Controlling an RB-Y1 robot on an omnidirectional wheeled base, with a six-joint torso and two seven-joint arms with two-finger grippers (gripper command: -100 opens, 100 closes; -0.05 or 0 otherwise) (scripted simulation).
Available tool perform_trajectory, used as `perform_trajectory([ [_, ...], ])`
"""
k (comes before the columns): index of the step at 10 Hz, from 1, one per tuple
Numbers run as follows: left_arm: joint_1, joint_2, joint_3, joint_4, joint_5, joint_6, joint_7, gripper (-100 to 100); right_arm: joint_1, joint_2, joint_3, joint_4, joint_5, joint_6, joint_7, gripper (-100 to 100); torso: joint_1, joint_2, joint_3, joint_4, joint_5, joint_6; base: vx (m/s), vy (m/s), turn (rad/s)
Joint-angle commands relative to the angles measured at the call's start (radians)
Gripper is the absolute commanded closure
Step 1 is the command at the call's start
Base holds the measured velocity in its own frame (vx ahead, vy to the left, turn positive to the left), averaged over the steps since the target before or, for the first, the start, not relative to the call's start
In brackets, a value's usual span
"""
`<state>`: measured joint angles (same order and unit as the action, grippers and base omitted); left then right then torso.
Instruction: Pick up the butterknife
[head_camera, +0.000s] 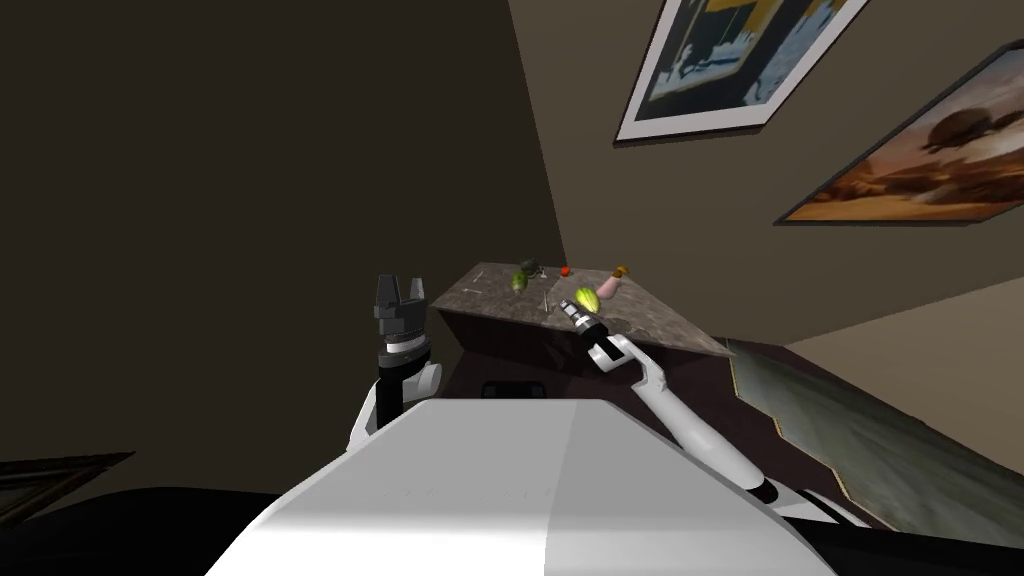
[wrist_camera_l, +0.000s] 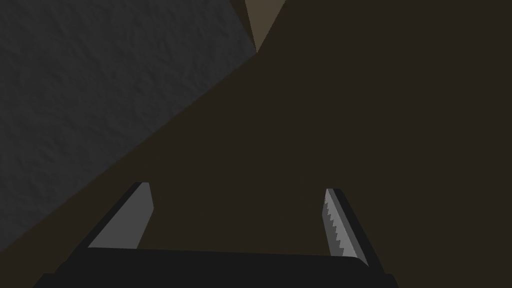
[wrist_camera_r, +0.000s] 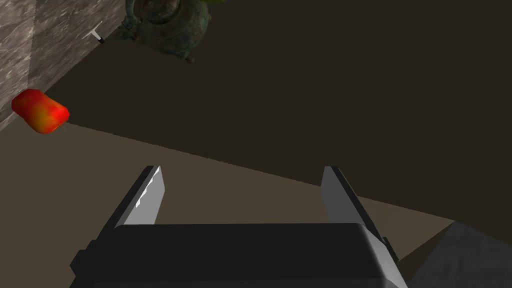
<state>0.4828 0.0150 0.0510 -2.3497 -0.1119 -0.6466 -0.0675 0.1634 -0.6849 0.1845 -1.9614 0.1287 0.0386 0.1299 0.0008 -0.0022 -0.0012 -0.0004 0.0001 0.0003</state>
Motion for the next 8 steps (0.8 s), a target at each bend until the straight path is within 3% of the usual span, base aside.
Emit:
perform_trajectory([
  [1, 0.000, 0.000, 0.000, 0.000, 0.000, 0.000, 0.000, 0, -0.013, -0.050, 0.030, 0.031, -0.003, 0.050, -0.014, -100, 0.000, 0.000, 0.000, 0.000, 0.000, 0.000, 0.024, 0.044, 0.280],
  [2, 0.000, 0.000, 0.000, 0.000, 0.000, 0.000, 0.000, 0, -0.013, -0.060, 0.030, 0.031, -0.003, 0.061, -0.014, -100, 0.001, -0.001, 0.000, 0.000, 0.000, 0.000, 0.020, 0.032, 0.114],
  [4, 0.000, 0.000, 0.000, 0.000, 0.000, 0.000, 0.000, 0, -0.036, -0.136, 0.072, 0.081, -0.014, 0.126, -0.036, -100, 0.000, 0.000, 0.000, 0.000, 0.000, 0.000, 0.024, 0.039, 0.200],
  [5, 0.000, 0.000, 0.000, 0.000, 0.000, 0.000, 0.000, 0, -0.036, -0.141, 0.072, 0.081, -0.014, 0.133, -0.036, -100, 0.001, -0.001, -0.001, 0.000, 0.000, 0.000, 0.042, 0.035, 0.074],
  [6, 0.000, 0.000, 0.000, 0.000, 0.000, 0.000, 0.000, 0, -0.046, -0.181, 0.095, 0.106, -0.021, 0.168, -0.047, -100, 0.001, -0.001, -0.001, 0.000, 0.000, 0.001, 0.039, 0.047, 0.157],
  [7, 0.000, 0.000, 0.000, 0.000, 0.000, 0.000, 0.000, 0, -0.046, -0.181, 0.095, 0.106, -0.021, 0.168, -0.047, -100, 0.001, -0.001, -0.001, 0.000, 0.000, 0.000, 0.030, 0.029, 0.070],
  [8, 0.000, 0.000, 0.000, 0.000, 0.000, 0.000, 0.000, 0, -0.055, -0.221, 0.117, 0.131, -0.029, 0.203, -0.060, -100, 0.001, -0.001, -0.001, 0.000, 0.000, 0.001, 0.041, 0.035, 0.158],
])
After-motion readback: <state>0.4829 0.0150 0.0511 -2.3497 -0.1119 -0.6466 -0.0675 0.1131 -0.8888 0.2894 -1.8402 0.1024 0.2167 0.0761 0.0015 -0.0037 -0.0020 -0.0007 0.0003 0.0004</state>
